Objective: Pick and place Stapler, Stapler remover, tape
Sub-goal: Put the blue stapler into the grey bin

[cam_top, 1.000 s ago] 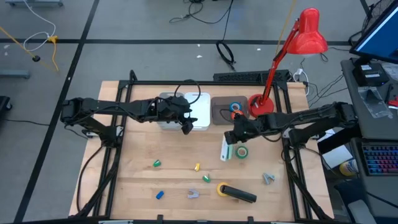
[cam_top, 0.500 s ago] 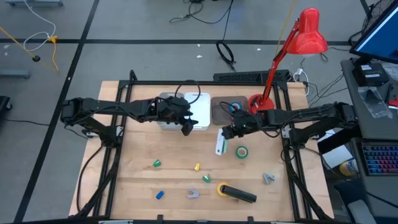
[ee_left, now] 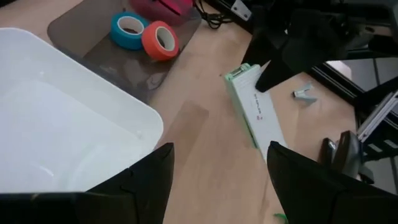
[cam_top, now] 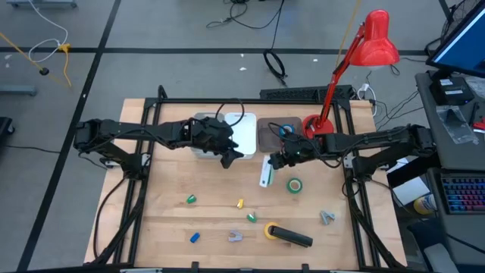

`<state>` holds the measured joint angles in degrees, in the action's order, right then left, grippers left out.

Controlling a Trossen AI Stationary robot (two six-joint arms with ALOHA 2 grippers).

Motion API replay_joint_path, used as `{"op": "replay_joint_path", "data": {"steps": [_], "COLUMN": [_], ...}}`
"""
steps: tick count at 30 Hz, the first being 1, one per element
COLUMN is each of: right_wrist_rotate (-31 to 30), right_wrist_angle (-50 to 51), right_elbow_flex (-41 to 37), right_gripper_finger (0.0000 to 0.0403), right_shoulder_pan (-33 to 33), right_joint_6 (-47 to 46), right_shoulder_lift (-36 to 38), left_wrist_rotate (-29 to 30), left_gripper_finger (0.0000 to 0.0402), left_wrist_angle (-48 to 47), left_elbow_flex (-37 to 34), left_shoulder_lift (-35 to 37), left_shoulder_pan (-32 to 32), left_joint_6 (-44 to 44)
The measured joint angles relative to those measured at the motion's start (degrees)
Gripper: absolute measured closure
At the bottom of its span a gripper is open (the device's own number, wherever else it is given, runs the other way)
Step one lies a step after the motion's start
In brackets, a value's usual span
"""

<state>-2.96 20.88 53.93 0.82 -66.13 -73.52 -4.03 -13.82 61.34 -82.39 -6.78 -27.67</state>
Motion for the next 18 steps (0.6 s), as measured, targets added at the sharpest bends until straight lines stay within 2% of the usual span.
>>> {"op": "replay_joint_path", "data": {"steps": [10, 13, 18], "right_wrist_rotate": [-1.60, -2.35, -3.02], "right_wrist_angle": [-3.64, -3.71, -3.40], "right_elbow_flex": [0.07, 0.07, 0.07], "right_gripper_finger": [0.0269, 0.0291, 0.0351], "right_shoulder_pan": [0.36, 0.79, 0.76], "right_joint_6": [2.29, 3.57, 6.46], "right_shoulder_lift": [0.05, 0.02, 0.02], "left_wrist_rotate": [1.06, 1.49, 3.57], "left_gripper_finger": [0.0144, 0.0144, 0.0144], "left_wrist_angle": [-0.29, -0.17, -0.02], "left_elbow_flex": [0.00, 0.01, -0.02], "left_shoulder_lift": [-1.79, -3.56, -5.69], "left_shoulder_pan": [1.69, 2.49, 3.66], "left_joint_6": [-9.15, -12.00, -15.56]}}
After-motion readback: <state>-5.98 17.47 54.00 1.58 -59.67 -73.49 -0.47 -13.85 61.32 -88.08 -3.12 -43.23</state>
